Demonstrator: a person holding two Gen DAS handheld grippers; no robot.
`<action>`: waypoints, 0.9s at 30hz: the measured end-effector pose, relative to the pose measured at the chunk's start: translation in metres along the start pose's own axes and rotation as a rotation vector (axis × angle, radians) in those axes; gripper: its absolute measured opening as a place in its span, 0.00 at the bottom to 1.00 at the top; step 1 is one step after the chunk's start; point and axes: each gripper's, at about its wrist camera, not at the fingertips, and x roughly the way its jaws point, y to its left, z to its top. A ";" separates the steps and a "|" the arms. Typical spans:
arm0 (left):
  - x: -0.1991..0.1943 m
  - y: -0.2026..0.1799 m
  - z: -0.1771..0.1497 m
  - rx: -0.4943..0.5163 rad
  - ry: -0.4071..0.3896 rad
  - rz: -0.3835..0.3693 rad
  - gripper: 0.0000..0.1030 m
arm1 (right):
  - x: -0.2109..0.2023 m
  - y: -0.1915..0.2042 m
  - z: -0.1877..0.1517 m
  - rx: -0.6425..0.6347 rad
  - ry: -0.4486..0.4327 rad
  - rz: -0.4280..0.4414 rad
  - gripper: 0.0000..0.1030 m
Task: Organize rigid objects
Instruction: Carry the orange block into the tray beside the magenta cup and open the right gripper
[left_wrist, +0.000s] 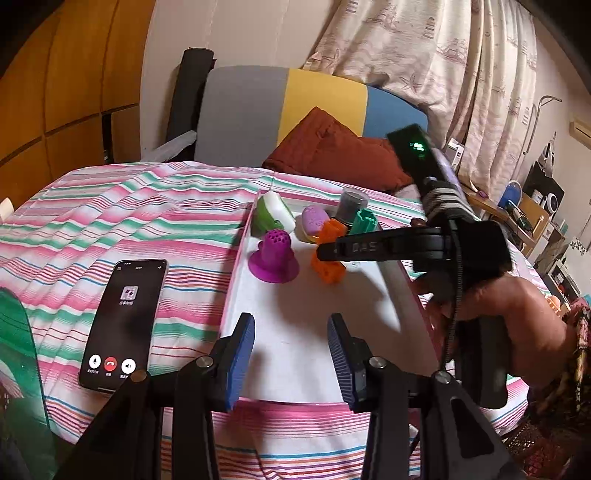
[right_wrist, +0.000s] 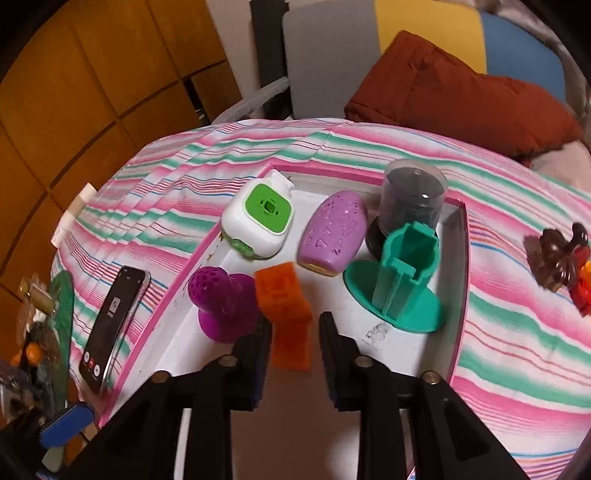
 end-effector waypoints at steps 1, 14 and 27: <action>-0.001 0.001 -0.001 -0.008 -0.003 0.002 0.39 | -0.004 -0.003 -0.002 0.010 -0.011 0.000 0.44; 0.006 -0.013 -0.004 0.005 0.019 -0.027 0.39 | -0.073 -0.035 -0.032 0.040 -0.114 -0.008 0.53; 0.005 -0.039 -0.006 0.039 0.035 -0.141 0.40 | -0.082 -0.109 -0.061 0.106 -0.005 -0.219 0.62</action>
